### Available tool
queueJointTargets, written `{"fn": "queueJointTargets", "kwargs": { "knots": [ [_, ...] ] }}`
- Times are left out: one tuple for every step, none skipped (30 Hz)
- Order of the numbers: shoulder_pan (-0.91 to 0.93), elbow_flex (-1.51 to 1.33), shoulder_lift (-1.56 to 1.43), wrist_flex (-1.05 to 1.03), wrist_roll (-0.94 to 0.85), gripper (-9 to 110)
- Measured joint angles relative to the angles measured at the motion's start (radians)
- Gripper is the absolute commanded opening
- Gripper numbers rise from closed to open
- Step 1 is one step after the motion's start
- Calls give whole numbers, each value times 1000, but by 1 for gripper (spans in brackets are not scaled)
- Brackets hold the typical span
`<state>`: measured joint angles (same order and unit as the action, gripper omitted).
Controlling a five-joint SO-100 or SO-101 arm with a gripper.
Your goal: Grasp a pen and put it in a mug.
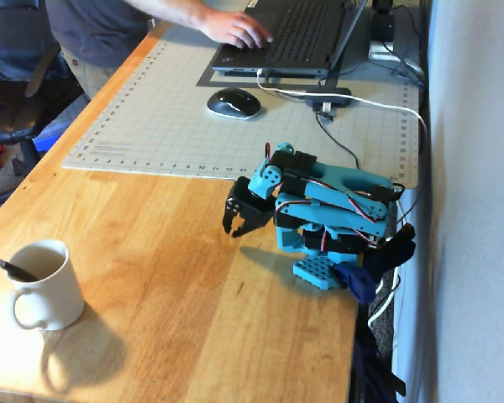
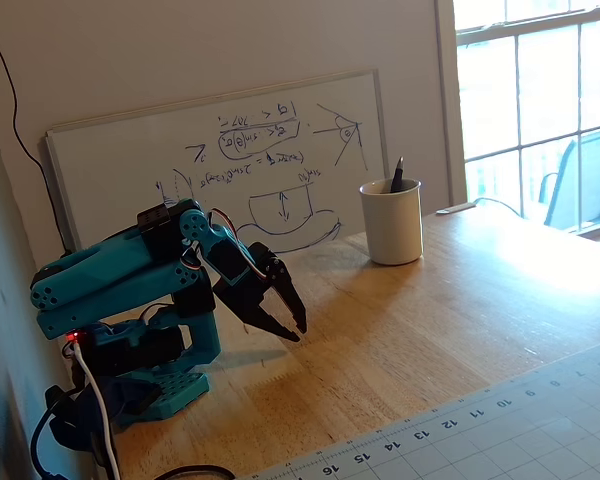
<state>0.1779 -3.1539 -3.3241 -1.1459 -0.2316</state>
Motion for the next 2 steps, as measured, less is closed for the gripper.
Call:
{"fn": "queueJointTargets", "kwargs": {
  "knots": [
    [0,0,0,0,0,3],
    [0,0,0,0,0,3]
  ]
}}
